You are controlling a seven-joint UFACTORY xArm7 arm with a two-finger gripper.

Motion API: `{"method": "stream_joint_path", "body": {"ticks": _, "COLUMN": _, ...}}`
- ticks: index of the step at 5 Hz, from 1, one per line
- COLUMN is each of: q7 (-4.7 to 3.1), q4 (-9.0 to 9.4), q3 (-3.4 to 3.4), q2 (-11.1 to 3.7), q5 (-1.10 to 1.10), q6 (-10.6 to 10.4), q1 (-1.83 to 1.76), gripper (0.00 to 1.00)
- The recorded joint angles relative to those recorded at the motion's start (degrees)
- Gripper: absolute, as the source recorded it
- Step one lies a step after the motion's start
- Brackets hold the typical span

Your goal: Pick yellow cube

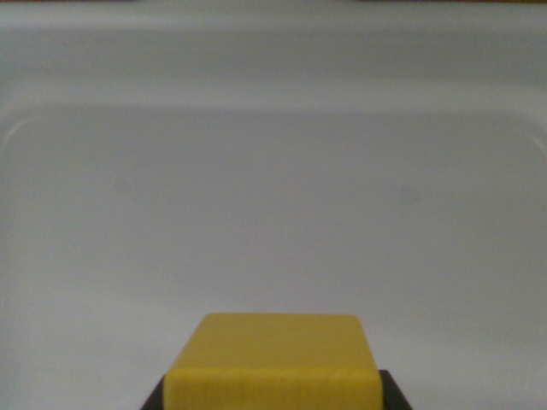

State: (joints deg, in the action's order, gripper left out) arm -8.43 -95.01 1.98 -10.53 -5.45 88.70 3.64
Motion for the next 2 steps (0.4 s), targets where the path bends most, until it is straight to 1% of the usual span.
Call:
{"method": "stream_joint_path", "body": {"ticks": 1, "q7": 0.13, "q4": -0.84, "q3": 0.03, "q2": 0.40, "q5": 0.07, "q6": 1.2, "q1": 0.00, "gripper": 1.00}}
{"method": "stream_joint_path", "body": {"ticks": 2, "q7": 0.13, "q4": -0.84, "q3": 0.03, "q2": 0.40, "q5": 0.07, "q6": 1.2, "q1": 0.00, "gripper": 1.00}}
